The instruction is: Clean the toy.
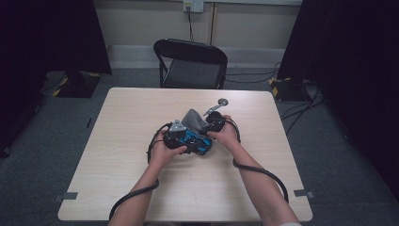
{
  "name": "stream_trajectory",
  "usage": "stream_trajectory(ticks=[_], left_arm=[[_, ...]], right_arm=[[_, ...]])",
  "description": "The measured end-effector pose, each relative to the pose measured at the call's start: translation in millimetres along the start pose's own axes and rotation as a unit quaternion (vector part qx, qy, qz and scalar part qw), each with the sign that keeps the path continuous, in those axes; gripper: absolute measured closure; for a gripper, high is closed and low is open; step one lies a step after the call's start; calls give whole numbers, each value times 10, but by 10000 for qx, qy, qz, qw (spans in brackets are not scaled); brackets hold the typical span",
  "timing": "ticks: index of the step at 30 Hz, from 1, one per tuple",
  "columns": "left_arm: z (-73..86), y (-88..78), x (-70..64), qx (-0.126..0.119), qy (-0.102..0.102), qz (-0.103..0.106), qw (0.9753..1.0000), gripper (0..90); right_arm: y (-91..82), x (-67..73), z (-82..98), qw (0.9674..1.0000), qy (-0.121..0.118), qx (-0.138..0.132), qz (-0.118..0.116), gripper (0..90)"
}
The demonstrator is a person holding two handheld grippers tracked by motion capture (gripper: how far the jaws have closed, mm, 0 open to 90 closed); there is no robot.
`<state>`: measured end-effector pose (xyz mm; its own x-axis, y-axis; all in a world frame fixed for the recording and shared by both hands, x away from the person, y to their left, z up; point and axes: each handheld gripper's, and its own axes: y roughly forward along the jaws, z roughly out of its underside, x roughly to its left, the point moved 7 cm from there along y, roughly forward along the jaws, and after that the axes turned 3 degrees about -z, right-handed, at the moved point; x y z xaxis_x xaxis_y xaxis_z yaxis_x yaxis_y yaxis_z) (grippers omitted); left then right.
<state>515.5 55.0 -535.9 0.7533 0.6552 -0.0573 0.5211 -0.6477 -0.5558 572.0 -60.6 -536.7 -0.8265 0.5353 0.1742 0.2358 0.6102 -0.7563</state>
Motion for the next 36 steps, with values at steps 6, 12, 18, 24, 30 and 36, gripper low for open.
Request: stream_trajectory(ticks=[6, 12, 18, 24, 30, 36], left_arm=[[1, 2, 2, -30, -34, 17, 10000, 151], [20, -10, 26, -50, -89, 5, 9999, 141], [29, -18, 36, 35, -169, 20, 9998, 142], [22, -17, 40, 95, -165, 19, 9998, 142], [22, -16, 40, 90, -163, 17, 9998, 142], [22, -17, 39, 96, -160, 11, 9998, 142]], right_arm=[[-4, 2, -9, 9999, -74, 91, -6, 779], [-17, 8, -2, 9999, -92, 107, 7, 779], [-41, 2, 27, 9999, -116, 83, -29, 779], [-72, -12, 56, 9998, -164, 91, -23, 778], [-128, -36, 121, 9998, -167, 63, -119, 778], [-198, -56, 190, 9997, -182, 100, -97, 777]])
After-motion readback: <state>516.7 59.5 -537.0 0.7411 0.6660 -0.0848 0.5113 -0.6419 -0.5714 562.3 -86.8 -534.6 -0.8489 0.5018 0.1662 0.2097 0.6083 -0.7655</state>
